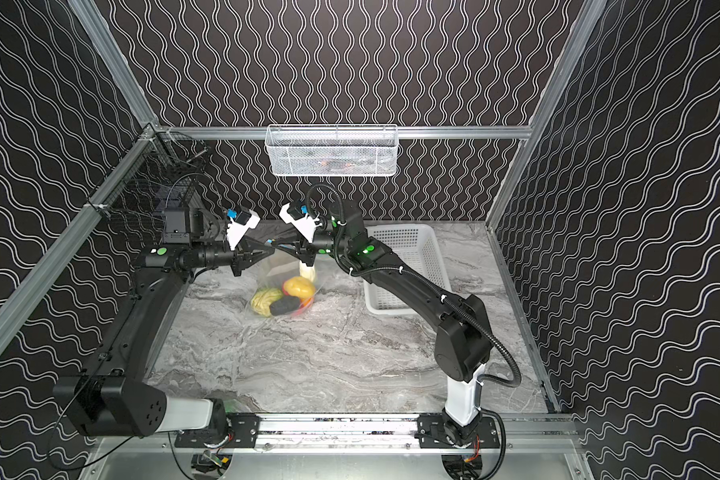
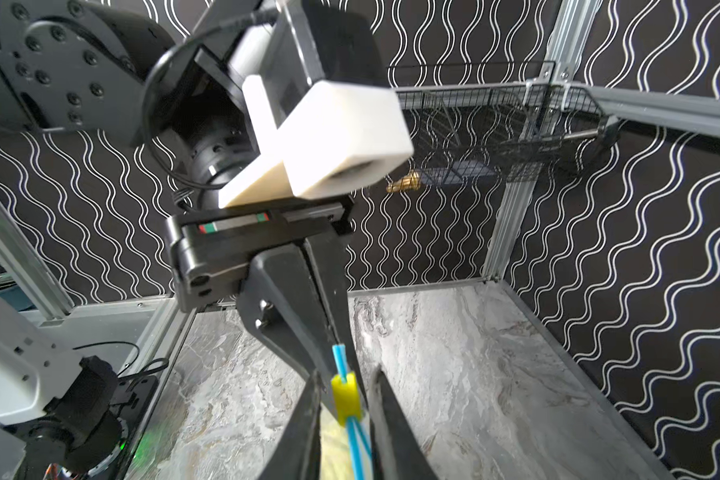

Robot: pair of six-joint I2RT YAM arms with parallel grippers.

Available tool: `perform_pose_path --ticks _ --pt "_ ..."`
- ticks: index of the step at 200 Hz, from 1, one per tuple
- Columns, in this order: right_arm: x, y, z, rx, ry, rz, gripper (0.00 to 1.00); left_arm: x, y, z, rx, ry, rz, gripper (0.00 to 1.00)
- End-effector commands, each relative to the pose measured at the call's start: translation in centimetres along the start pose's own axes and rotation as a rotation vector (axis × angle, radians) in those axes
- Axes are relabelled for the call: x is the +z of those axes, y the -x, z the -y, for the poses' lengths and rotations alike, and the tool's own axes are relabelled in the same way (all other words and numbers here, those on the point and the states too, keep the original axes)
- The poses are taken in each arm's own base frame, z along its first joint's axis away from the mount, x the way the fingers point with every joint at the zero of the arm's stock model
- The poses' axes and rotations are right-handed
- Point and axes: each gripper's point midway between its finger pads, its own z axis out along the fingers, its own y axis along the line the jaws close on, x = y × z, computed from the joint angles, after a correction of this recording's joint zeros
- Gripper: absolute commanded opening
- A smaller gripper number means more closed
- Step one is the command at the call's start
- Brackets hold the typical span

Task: Place the food in the zip-top bag and seal the zipper

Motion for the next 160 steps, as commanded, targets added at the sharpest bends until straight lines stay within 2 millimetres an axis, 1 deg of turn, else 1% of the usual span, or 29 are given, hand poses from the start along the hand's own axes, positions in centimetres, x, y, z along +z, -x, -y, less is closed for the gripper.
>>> perform_pose_path --ticks 1,10,42,80,99,121,134,160 --pt "0.0 0.9 -0.1 -0.033 0.001 0.030 0.22 -0.1 0.6 0.1 0.016 -0.009 0.022 0.00" --pt "0.1 0.9 0.0 -0.031 0.003 0.030 0.21 -0.1 0.6 0.2 0.018 -0.008 0.021 0.00" --pt "0.1 0.9 0.0 -0.032 0.001 0.030 0.11 -0.2 0.7 0.4 0.019 -0.016 0.022 0.00" --pt "0.1 0.8 0.1 -0.032 -0.006 0.027 0.03 -0.3 0.9 0.9 0.034 -0.036 0.029 0.00" --pt "0.0 0.8 0.1 -0.033 -0.008 0.026 0.01 -0.4 0.8 1.1 0.055 -0.040 0.018 0.19" --pt "0.0 0.8 0.2 -0.037 -0.011 0.024 0.00 -0.6 0.7 1.2 0.079 -0.033 0.002 0.33" --pt "0.0 0.7 0.2 -0.038 -0.010 0.021 0.00 -0.7 0.8 0.9 0.081 -0.014 -0.012 0.35" --pt "0.1 0.7 0.0 -0.040 -0.001 0.024 0.00 -1.2 1.9 1.0 0.097 -0.004 -0.004 0.36"
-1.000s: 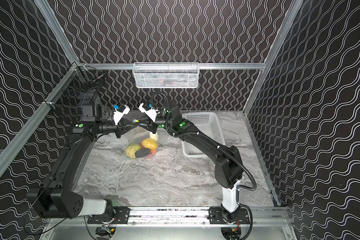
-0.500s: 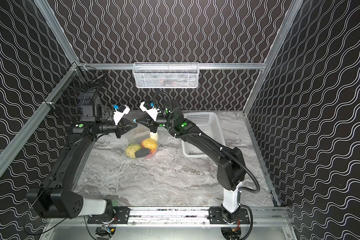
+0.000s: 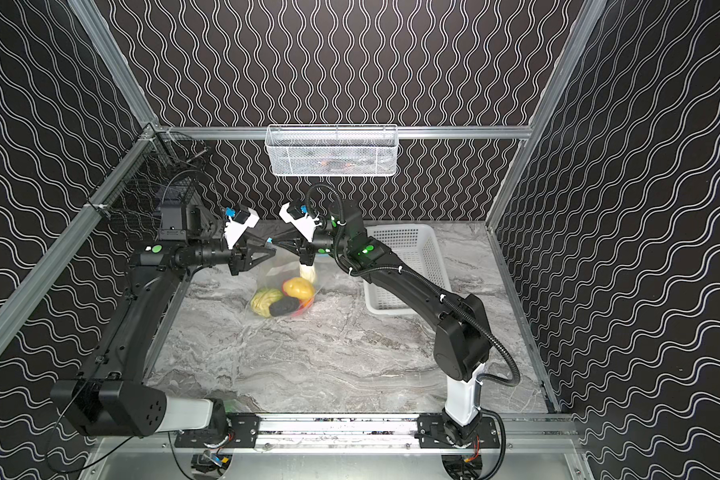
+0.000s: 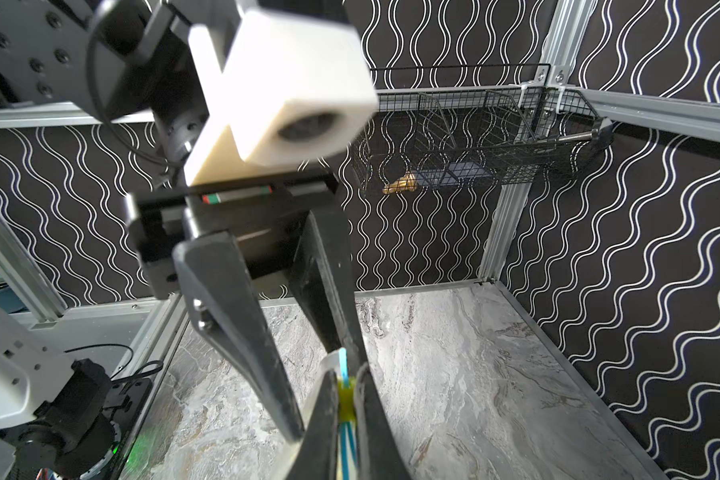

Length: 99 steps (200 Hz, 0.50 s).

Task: Place the food in the zip-top bag and seal the zipper
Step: 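Slide the right gripper along the blue zipper away from the left gripper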

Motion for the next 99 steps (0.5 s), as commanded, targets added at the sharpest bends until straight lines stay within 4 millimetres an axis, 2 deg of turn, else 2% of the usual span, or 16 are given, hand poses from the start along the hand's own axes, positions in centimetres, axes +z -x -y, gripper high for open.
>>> perform_pose_path --ticks 1,25,68,99 --pt "-0.01 0.62 -0.19 -0.035 0.007 0.021 0.00 -0.27 0.40 0.16 0.016 0.001 -0.005 0.36" --pt "0.04 0.74 -0.34 -0.036 0.019 0.028 0.00 0.00 0.51 0.06 0.011 -0.001 -0.006 0.29" --pt "0.10 0.64 -0.45 -0.031 0.028 0.031 0.00 0.47 0.40 -0.07 0.009 0.002 -0.011 0.00" --pt "0.15 0.42 -0.25 -0.032 0.019 0.022 0.00 0.47 0.58 -0.14 0.005 0.009 -0.012 0.00"
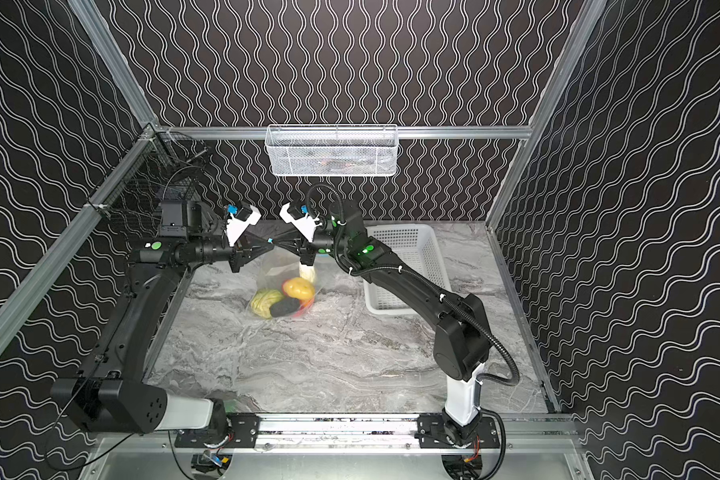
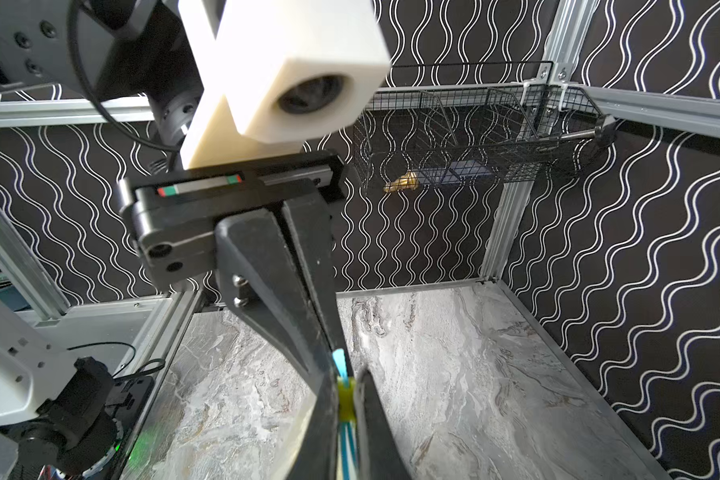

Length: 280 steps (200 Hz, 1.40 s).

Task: Place the food in the zip-top bag and seal the zipper
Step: 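Slide the right gripper along the blue zipper away from the left gripper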

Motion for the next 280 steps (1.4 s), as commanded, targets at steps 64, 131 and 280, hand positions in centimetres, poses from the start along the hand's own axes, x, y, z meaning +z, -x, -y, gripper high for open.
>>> perform_pose_path --ticks 64,131,280 --pt "-0.1 -0.7 0.7 -0.069 -0.052 -0.040 0.00 0.0 1.4 -1.2 -0.149 0.056 0.044 0.00" --pt "-0.5 -2.2 1.3 -0.094 -0.098 -0.106 0.00 -1.0 3.0 -1.4 -0.213 0.085 0.067 0.00" --pt "-2.7 -4.3 2.7 -0.108 -0.200 -0.174 0.00 -1.6 2.9 -3.3 -0.250 0.216 0.066 0.00"
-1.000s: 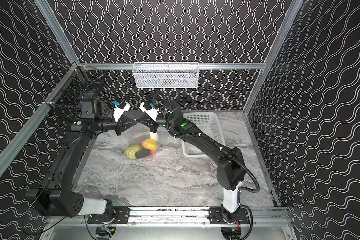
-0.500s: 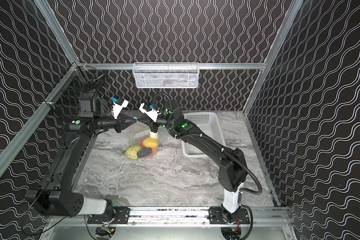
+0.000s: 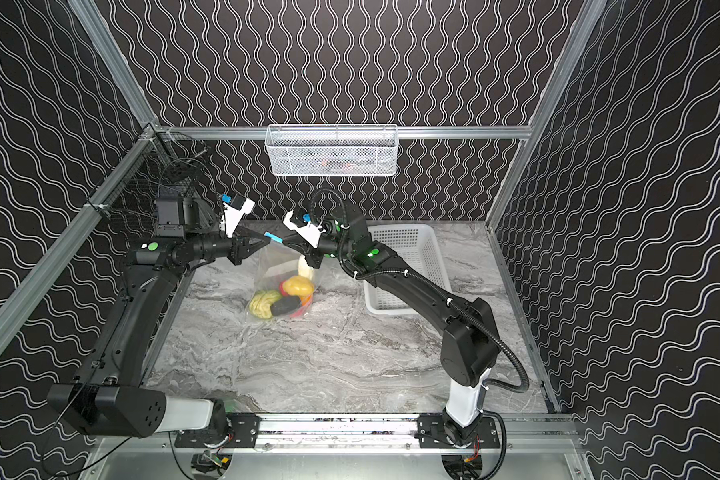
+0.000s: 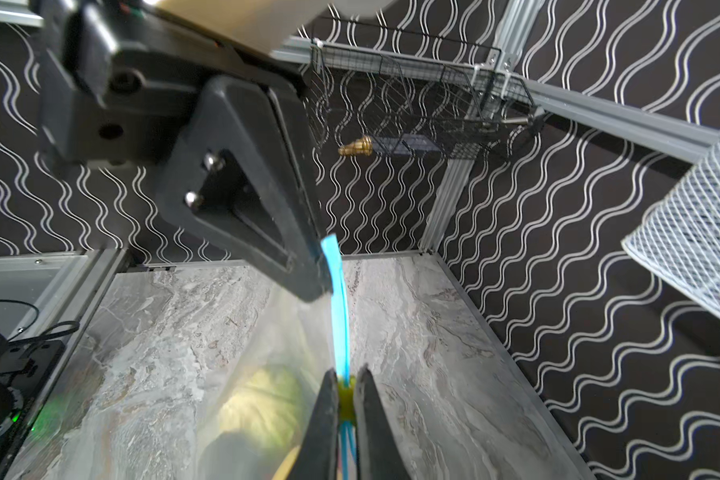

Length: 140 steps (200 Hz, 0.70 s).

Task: Place the food in the zip-top bag and seal the zipper
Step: 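Slide the right gripper along the blue zipper away from the left gripper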

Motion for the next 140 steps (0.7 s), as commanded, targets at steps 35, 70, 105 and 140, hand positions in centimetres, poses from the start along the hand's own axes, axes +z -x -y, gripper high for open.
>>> perform_pose_path --ticks 35,70,105,140 --pt "-1.2 -2.2 0.7 0.009 -0.056 -0.091 0.00 -0.8 2.8 -1.1 0.025 0.077 0.089 0.00" --pt "-2.3 -2.4 1.2 0.010 -0.084 -0.107 0.00 -0.8 2.6 -1.9 -0.008 0.119 0.102 0.00" --pt "-2.9 -2.8 1.3 0.011 -0.106 -0.125 0.00 -1.3 1.9 -3.0 -0.052 0.140 0.117 0.00" --pt "-3.5 -2.9 1.4 0.009 -0.125 -0.140 0.00 -2.6 1.3 -5.1 -0.127 0.177 0.152 0.00"
